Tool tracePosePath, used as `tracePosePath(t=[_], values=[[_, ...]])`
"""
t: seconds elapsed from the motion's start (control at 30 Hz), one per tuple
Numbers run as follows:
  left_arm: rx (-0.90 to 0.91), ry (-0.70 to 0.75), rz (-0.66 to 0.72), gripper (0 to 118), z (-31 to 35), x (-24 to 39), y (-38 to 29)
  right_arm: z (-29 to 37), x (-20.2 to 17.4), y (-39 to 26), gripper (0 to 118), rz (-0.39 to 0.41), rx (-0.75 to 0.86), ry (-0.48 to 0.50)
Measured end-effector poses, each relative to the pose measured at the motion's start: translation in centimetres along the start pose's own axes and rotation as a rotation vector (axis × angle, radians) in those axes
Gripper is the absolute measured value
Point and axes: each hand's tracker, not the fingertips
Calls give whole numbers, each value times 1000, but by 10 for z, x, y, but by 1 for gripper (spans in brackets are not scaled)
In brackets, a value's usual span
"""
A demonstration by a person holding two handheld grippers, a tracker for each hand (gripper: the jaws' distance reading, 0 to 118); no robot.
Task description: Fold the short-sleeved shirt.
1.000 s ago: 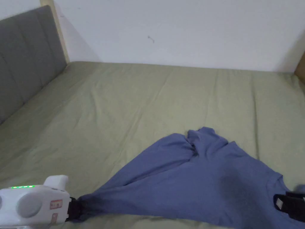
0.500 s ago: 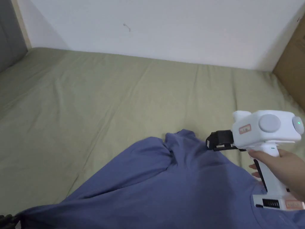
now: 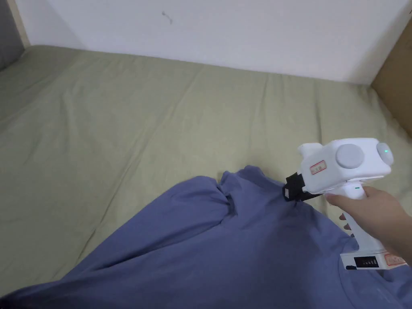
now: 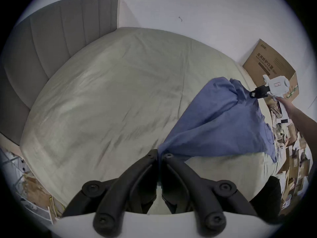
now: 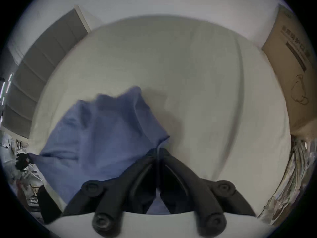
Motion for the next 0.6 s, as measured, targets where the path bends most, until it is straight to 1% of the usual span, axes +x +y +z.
tracePosePath(t=[0.1,0.2,0.27,0.3,0.37,0.43,0.47,0.53,0.6], values=[[39,-24,-5,2,19,5,8,62,4,-11,2,-33,102,37],[114,-42,-58,2,45,14,28,131,7,-26,2,-34,199,30],[167,-46,-89,2,65,22,48,172,12,-35,2,-29,264,-1],[183,-48,-113,2,73,28,61,195,14,-40,2,-35,298,-16],[213,-40,-176,3,88,40,85,237,20,-46,2,-65,348,-8],[190,-53,-269,2,99,55,111,274,26,-51,2,-94,402,-24],[193,-56,-287,2,105,64,124,293,30,-54,2,-107,431,-37],[225,-81,-291,2,117,79,147,324,35,-56,2,-123,460,-54],[242,-150,-256,2,129,91,173,354,40,-54,2,-134,510,-82]])
